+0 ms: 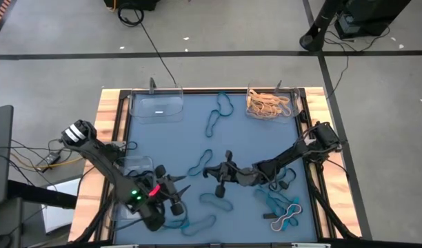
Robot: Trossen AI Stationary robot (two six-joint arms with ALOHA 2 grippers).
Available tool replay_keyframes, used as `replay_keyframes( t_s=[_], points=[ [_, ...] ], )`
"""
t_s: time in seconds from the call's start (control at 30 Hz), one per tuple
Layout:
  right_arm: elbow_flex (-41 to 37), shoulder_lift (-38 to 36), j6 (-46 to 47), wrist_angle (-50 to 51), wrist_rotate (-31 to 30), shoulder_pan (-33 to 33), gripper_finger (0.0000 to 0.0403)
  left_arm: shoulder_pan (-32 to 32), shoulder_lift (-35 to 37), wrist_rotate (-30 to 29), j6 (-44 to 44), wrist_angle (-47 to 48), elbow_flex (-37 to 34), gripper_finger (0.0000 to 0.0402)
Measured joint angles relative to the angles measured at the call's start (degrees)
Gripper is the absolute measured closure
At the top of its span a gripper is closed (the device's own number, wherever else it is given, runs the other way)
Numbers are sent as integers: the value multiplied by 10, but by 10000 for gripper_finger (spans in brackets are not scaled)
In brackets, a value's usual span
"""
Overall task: Sort rubber bands into baskets
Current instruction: Put the small black rubber band into the bottom left transparent bin
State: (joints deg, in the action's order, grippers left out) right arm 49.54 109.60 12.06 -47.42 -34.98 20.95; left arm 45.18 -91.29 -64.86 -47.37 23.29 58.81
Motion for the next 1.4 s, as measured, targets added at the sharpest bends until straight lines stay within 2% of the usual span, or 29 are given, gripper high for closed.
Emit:
replay_keyframes(
  t_s=[0.23,0.37,0.6,0.77,1.0,1.4],
  points=[
    [0,0,-5,-14,-31,-8,392,-68,-38,51,67,-84,0,229],
    [0,0,-7,-15,-31,-5,392,-79,-55,57,93,-131,0,229],
    [0,0,-22,-36,-44,3,392,-104,-80,56,105,-156,0,229],
    [0,0,-29,-43,-44,3,392,-113,-97,75,163,-188,0,229],
    [0,0,-27,-42,-44,5,392,-113,-104,64,232,-254,0,231],
    [0,0,-22,-30,-45,7,392,-112,-104,40,196,-252,0,299]
  ],
)
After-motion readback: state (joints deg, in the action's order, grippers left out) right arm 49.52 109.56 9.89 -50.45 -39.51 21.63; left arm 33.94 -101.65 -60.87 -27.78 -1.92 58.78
